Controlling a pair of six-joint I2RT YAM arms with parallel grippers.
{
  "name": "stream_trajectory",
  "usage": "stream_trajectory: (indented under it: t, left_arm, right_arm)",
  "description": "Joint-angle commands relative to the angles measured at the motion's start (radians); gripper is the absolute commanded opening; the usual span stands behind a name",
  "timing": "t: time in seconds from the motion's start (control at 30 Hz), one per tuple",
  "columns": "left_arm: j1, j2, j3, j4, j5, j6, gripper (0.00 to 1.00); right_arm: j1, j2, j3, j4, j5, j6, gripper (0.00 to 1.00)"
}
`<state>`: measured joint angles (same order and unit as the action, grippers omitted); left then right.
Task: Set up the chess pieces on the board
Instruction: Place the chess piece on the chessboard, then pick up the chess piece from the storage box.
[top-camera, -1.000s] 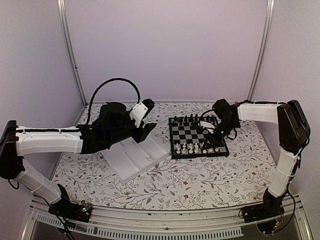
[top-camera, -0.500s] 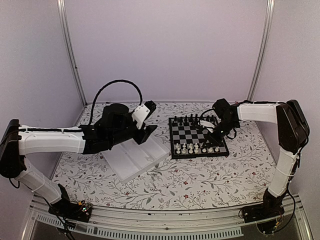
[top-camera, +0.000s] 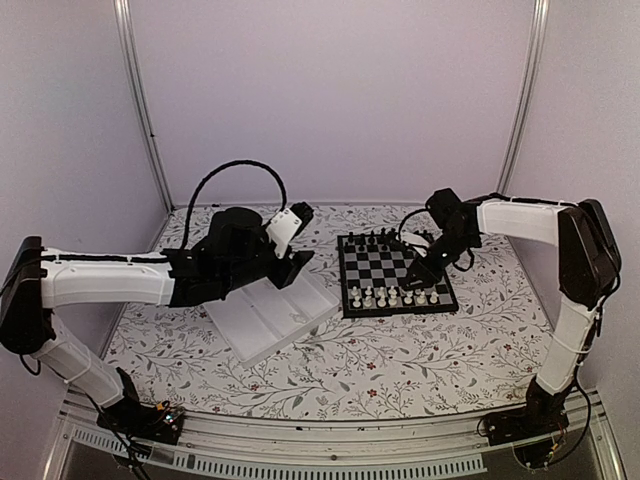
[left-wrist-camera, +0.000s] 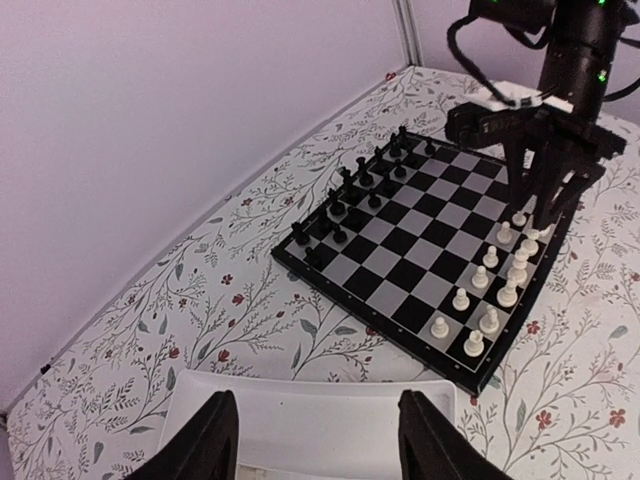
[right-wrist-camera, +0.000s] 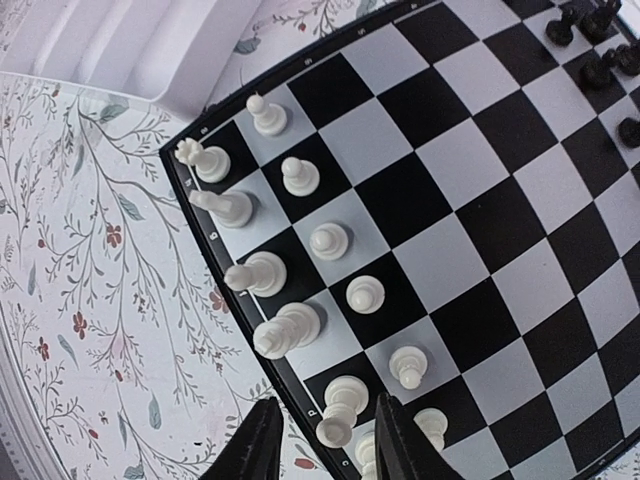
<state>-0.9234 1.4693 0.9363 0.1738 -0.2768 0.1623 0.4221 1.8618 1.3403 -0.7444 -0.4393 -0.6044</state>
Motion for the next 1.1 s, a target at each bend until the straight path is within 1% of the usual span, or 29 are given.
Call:
stream_trajectory:
  t: [0.0,0.07,0.13,0.17,0.27,0.33,0.4,0.47,0.6,0.7,0.9,1.07]
  left_arm:
    - [-0.002,0.046,0.061,-0.087,-0.096,-0.059,0.56]
    - [0.019,0.063,0.102,-0.161,-0.124,-0.097,0.55]
    - [0.074,0.078,0.154,-0.297,-0.103,-0.181,0.54]
    - [0.106,0.084,0.169,-0.342,-0.070,-0.228,0.53]
    - [0.212,0.121,0.207,-0.464,0.090,-0.289,0.46]
    - [0.286,0.159,0.235,-0.546,0.170,-0.302,0.42]
    - [0.350,0.197,0.245,-0.584,0.259,-0.288,0.35]
    - [0.398,0.225,0.233,-0.580,0.352,-0.272,0.33]
    - [0.452,0.257,0.181,-0.505,0.442,-0.231,0.36]
    - [0.476,0.310,0.200,-0.494,0.484,-0.204,0.38]
    - [0.497,0.425,0.258,-0.498,0.525,-0.176,0.36]
    - [0.515,0.453,0.255,-0.467,0.530,-0.179,0.34]
  right_arm:
    - [-0.009,-0.105,0.050,-0.057,-0.057,-0.003,0.37]
    - [-0.019,-0.143,0.032,-0.041,-0.063,-0.010,0.37]
    - [-0.040,-0.196,-0.004,-0.005,-0.092,-0.012,0.37]
    - [-0.053,-0.213,-0.026,0.015,-0.114,-0.013,0.37]
    - [-0.089,-0.267,-0.093,0.087,-0.183,-0.016,0.38]
    - [-0.099,-0.290,-0.130,0.143,-0.213,-0.009,0.38]
    - [-0.099,-0.298,-0.145,0.159,-0.230,-0.005,0.38]
    - [-0.099,-0.300,-0.150,0.160,-0.235,-0.007,0.38]
    - [-0.100,-0.322,-0.180,0.167,-0.254,-0.017,0.38]
    - [-0.099,-0.340,-0.196,0.171,-0.263,-0.021,0.38]
    - [-0.099,-0.353,-0.208,0.172,-0.270,-0.031,0.38]
    - [-0.099,-0.354,-0.213,0.172,-0.277,-0.035,0.38]
